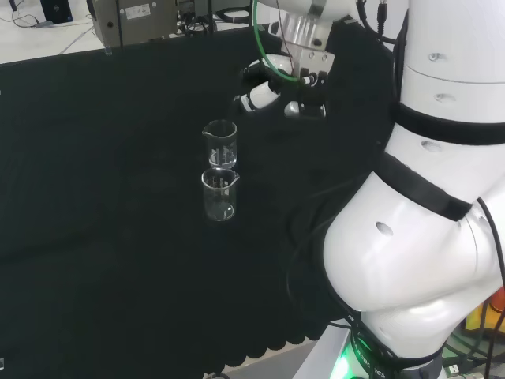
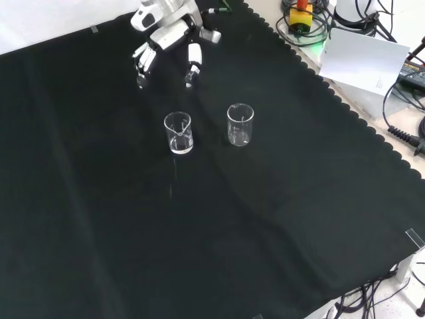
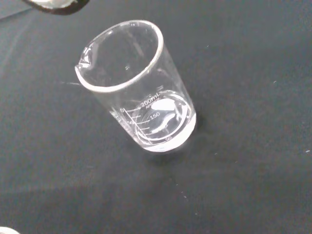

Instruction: Pick up the beaker on the right.

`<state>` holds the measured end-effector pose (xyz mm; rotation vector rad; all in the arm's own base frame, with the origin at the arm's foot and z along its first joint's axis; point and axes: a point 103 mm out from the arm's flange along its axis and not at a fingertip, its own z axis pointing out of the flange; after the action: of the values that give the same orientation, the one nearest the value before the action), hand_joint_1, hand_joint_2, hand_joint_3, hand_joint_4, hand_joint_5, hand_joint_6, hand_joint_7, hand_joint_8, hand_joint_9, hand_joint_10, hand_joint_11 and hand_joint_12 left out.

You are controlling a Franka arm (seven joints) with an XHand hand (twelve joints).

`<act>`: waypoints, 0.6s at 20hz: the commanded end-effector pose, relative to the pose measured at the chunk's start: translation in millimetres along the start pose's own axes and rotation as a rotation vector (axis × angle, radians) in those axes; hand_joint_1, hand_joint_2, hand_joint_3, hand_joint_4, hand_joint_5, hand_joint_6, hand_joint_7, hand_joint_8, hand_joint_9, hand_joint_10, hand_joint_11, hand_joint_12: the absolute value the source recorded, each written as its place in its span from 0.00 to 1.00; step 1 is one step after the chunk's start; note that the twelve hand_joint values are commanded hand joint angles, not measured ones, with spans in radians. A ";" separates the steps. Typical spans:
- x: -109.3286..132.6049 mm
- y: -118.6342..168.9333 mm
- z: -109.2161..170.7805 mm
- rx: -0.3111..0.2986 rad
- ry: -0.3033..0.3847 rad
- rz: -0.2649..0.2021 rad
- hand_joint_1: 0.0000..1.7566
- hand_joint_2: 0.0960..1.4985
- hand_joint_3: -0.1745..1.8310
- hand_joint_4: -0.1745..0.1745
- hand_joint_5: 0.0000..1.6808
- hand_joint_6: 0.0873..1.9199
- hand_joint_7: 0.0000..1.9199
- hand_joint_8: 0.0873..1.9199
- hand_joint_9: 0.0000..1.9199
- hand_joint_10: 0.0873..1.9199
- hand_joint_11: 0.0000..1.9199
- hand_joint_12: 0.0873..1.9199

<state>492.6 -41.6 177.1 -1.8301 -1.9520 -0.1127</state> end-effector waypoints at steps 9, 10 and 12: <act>-4.4 31.7 62.0 0.015 0.108 -0.196 0.49 0.36 0.35 0.46 0.24 0.00 0.14 0.29 0.18 0.28 0.00 0.70; -4.9 32.1 63.5 0.016 0.111 -0.203 0.50 0.36 0.35 0.47 0.23 0.00 0.13 0.29 0.17 0.27 0.00 0.70; -4.7 33.0 66.1 0.019 0.127 -0.223 0.51 0.36 0.36 0.48 0.23 0.00 0.13 0.30 0.17 0.27 0.00 0.69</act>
<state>508.4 -22.8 122.3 -1.6419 -2.0459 -0.2430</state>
